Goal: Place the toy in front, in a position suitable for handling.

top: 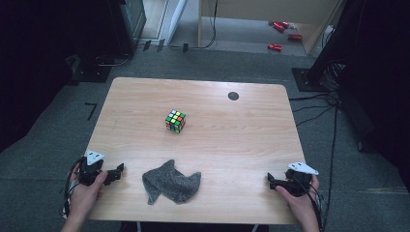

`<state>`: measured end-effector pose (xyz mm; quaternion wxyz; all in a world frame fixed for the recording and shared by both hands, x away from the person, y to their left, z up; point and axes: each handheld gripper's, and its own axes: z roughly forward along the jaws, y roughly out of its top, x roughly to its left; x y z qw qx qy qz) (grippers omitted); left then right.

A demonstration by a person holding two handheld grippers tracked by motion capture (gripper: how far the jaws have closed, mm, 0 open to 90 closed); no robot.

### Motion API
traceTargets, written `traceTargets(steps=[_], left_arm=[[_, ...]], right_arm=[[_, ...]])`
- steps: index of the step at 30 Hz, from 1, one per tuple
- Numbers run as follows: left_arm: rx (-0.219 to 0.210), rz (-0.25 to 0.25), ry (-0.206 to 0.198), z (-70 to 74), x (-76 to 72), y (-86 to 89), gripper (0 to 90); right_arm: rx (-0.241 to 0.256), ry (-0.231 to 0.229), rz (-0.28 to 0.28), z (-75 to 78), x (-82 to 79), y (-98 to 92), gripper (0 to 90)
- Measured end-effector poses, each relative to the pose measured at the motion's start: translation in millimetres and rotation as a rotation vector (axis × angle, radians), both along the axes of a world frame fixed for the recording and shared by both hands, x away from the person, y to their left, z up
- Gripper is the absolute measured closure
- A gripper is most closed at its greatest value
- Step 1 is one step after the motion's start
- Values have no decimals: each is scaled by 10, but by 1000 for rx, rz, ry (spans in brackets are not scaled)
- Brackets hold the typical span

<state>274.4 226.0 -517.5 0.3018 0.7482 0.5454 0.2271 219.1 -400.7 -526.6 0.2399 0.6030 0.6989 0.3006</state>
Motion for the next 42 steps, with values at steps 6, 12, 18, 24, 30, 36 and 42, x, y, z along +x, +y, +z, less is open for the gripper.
traceTargets(steps=[6,12,18,24,30,36,42], left_arm=[[0,0,1,1,2,-2,87],[0,2,1,1,11,-8,86],[0,8,1,1,19,-19,85],[-1,8,1,0,19,-19,85],[0,8,1,0,19,-19,85],[0,8,1,0,19,-19,85],[0,8,1,0,19,-19,85]], right_arm=[[2,-2,-7,2,-5,9,9],[34,-49,-10,105,-57,121,120],[32,-117,55,288,-83,419,130],[45,-151,115,429,-94,690,143],[78,-192,170,568,-119,915,178],[82,-203,202,649,-117,1093,211],[72,-217,307,771,-84,1481,223]])
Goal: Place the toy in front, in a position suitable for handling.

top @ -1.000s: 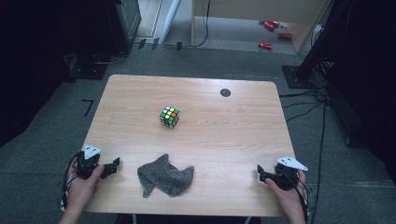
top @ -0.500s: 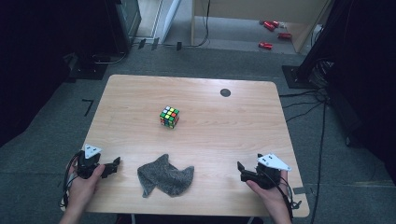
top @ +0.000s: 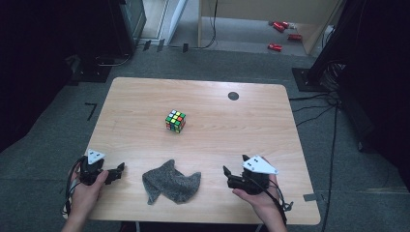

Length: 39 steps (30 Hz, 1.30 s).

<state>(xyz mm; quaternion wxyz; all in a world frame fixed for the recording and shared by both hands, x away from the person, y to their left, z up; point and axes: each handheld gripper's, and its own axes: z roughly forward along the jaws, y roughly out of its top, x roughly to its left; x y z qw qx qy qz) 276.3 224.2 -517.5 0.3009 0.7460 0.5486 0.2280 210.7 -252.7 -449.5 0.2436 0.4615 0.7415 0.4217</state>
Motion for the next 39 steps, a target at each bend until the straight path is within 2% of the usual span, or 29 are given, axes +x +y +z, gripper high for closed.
traceTargets(steps=[2,3,13,21,24,26,27,31,34,36,39], left_arm=[[0,0,0,0,0,0,85],[0,0,0,0,0,0,85],[0,0,0,0,0,0,85],[0,0,0,0,0,0,85],[0,0,0,0,0,0,85],[0,0,0,0,0,0,85],[0,0,0,0,0,0,85],[0,0,0,0,0,0,85],[0,0,0,0,0,0,85],[0,0,0,0,0,0,85],[0,0,0,0,0,0,85]], right_arm=[[3,-3,16,9,7,58,225],[8,-3,47,20,19,177,227],[12,17,216,-19,6,716,276],[26,27,302,-115,-31,993,343],[25,38,335,-165,-48,1069,411],[21,39,349,-186,-55,1096,422],[30,56,373,-228,-68,1146,447],[23,72,377,-314,-69,1222,475],[-1,81,363,-389,-62,1270,490],[-16,87,366,-430,-71,1295,529],[-59,68,369,-475,-92,1316,668]])
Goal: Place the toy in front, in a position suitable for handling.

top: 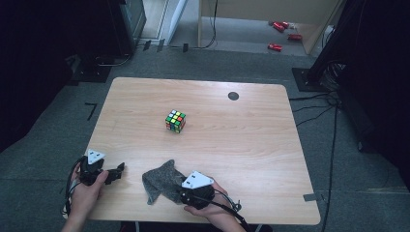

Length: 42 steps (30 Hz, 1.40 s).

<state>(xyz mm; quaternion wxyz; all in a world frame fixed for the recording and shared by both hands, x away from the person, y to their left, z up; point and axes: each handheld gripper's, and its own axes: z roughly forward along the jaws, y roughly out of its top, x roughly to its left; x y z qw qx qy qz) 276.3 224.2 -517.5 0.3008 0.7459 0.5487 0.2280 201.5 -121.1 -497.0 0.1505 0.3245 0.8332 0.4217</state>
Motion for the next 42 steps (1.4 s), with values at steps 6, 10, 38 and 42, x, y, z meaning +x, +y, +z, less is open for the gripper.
traceTargets(steps=[6,10,38,42], left_arm=[[-1,10,0,0,12,-11,85],[0,12,-1,0,10,-14,85],[-87,-24,-64,360,386,-472,86],[-92,-54,-66,364,463,-608,86]], right_arm=[[8,-27,-31,40,10,-81,801],[49,-57,-89,180,50,-267,807],[97,-127,-500,505,215,-1811,792],[78,-123,-546,432,240,-1950,792]])
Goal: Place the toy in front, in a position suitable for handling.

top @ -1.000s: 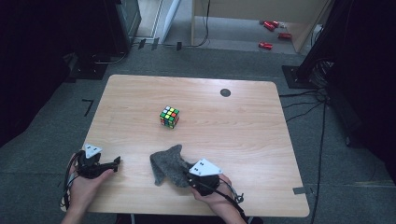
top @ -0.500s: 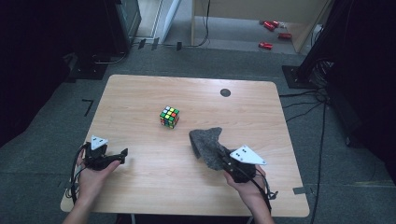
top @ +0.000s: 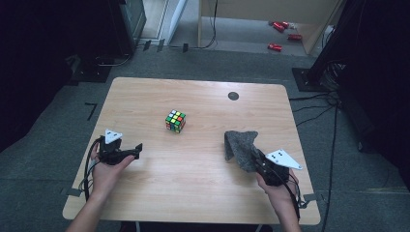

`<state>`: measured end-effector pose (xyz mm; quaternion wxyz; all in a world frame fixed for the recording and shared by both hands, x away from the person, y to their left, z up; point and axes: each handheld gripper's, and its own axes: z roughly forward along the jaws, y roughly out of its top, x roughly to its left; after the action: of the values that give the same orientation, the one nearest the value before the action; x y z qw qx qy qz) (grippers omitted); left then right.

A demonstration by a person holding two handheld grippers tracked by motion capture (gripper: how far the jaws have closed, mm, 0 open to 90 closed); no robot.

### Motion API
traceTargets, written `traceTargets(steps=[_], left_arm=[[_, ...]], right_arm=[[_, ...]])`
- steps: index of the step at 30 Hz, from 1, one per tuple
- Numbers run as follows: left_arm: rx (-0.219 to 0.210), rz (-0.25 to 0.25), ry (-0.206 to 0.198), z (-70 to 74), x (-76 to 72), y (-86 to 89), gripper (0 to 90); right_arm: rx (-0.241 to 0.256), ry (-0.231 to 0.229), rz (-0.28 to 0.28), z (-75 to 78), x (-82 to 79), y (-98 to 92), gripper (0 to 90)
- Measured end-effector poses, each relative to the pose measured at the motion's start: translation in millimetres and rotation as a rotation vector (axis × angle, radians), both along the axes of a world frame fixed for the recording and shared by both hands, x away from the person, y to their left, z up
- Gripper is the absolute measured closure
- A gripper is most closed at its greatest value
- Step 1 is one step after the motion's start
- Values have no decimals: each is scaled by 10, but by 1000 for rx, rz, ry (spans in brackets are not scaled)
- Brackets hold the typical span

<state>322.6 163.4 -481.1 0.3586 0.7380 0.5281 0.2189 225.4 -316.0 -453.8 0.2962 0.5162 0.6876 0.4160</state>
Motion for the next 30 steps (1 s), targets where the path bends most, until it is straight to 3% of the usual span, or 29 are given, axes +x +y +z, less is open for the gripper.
traceTargets(steps=[4,8,11,19,22,27,30], left_arm=[[0,-16,-2,4,54,-100,86],[-36,-9,-3,25,118,-167,86],[-52,-9,-9,33,157,-221,86],[-43,-35,-14,28,222,-378,86],[-53,-35,-16,5,252,-427,86],[-44,-43,-9,-57,311,-514,86],[-41,-49,-8,-80,333,-578,86]], right_arm=[[-6,35,-46,-150,42,-133,792],[7,62,-65,-268,71,-199,792],[6,72,-68,-309,77,-211,792],[5,101,-59,-423,93,-263,776],[25,107,-49,-443,100,-275,710],[40,119,-30,-472,114,-246,442],[47,118,-43,-460,121,-249,357]])
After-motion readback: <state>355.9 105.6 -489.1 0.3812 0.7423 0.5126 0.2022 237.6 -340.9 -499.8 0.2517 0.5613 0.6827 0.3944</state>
